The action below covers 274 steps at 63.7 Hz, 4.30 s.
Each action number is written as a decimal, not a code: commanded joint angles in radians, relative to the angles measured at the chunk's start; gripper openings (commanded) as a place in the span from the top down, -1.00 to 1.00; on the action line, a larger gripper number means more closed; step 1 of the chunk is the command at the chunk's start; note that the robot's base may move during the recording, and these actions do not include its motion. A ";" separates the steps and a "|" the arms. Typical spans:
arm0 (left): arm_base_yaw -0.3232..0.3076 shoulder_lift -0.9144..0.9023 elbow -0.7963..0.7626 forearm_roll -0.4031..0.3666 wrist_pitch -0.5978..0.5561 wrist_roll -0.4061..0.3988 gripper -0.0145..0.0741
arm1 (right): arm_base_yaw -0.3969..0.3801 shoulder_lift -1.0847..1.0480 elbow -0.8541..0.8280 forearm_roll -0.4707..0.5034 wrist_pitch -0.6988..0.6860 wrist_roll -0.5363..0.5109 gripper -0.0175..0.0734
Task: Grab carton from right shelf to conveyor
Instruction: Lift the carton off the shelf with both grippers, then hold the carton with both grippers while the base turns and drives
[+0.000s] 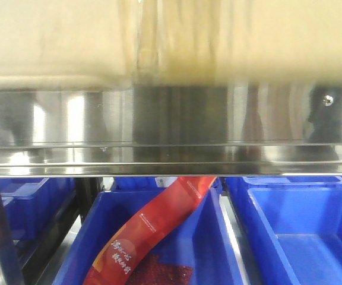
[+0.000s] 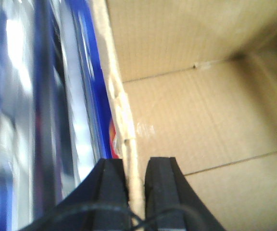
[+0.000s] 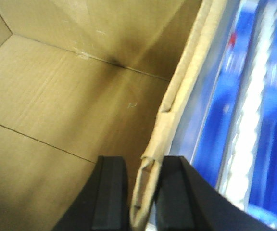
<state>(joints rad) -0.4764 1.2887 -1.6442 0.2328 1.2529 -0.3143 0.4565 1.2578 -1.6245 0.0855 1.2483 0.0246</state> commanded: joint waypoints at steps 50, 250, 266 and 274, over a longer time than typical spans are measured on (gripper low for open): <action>-0.010 -0.016 0.009 -0.012 -0.032 0.001 0.69 | 0.006 -0.018 0.013 0.030 -0.054 -0.032 0.76; -0.010 -0.016 0.009 -0.010 -0.051 0.001 0.69 | 0.006 -0.018 0.013 0.030 -0.164 -0.032 0.76; -0.010 -0.016 0.009 -0.005 -0.051 0.001 0.69 | 0.006 -0.018 0.013 0.030 -0.164 -0.032 0.76; -0.010 -0.016 0.009 0.010 -0.051 0.001 0.69 | 0.006 -0.018 0.013 0.030 -0.164 -0.032 0.76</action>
<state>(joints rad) -0.4764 1.2827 -1.6338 0.2557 1.2306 -0.3182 0.4588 1.2532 -1.6044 0.0885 1.1347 0.0190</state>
